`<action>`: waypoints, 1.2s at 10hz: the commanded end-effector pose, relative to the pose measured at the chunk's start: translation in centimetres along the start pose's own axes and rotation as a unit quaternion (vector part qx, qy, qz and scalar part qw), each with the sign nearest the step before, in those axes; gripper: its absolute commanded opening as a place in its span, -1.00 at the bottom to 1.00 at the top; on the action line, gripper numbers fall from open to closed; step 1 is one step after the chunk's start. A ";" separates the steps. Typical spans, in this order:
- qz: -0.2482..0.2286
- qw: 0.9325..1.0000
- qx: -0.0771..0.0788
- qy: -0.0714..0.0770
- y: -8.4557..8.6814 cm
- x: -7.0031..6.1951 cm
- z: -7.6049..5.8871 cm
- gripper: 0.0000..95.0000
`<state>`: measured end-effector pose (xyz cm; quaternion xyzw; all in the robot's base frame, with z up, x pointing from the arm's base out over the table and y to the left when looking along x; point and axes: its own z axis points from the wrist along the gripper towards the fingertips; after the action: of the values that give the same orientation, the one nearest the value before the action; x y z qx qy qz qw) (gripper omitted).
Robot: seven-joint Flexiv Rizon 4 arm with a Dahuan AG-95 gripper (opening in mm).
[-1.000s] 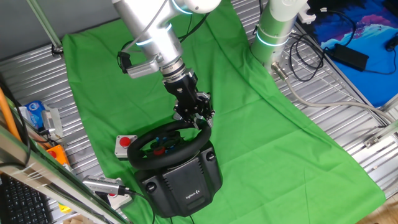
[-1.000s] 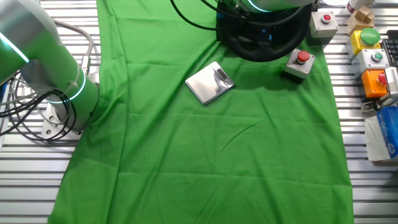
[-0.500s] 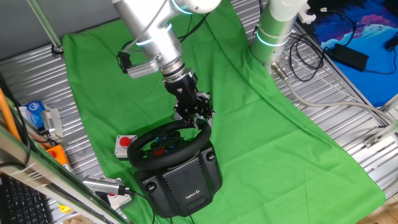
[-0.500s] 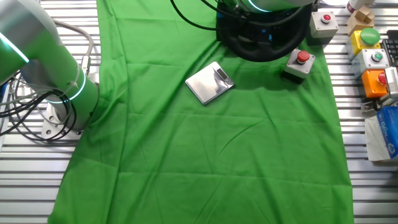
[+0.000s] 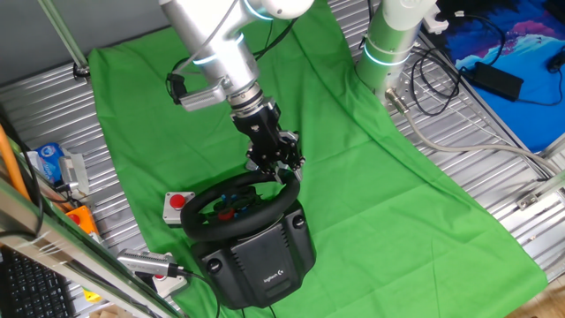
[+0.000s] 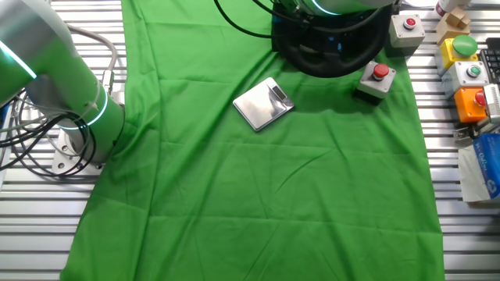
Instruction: Rotate the steering wheel 90 degrees clockwise
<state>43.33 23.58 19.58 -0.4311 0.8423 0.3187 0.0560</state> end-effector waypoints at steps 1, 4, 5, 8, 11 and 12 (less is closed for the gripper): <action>-0.129 0.983 0.095 0.087 0.2 -1.2 -0.4 -1.00; -0.135 0.983 0.094 0.085 0.2 -1.1 -0.4 -1.00; -0.138 0.982 0.094 0.085 0.2 -1.1 -0.4 -1.00; -0.146 0.981 0.094 0.087 0.3 -1.1 -0.4 -1.00; -0.156 0.979 0.095 0.095 0.3 -1.0 -0.4 -1.00; -0.159 0.978 0.095 0.096 0.4 -1.0 -0.4 -1.00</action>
<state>43.69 24.11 20.40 -0.5816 0.7906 0.1801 0.0649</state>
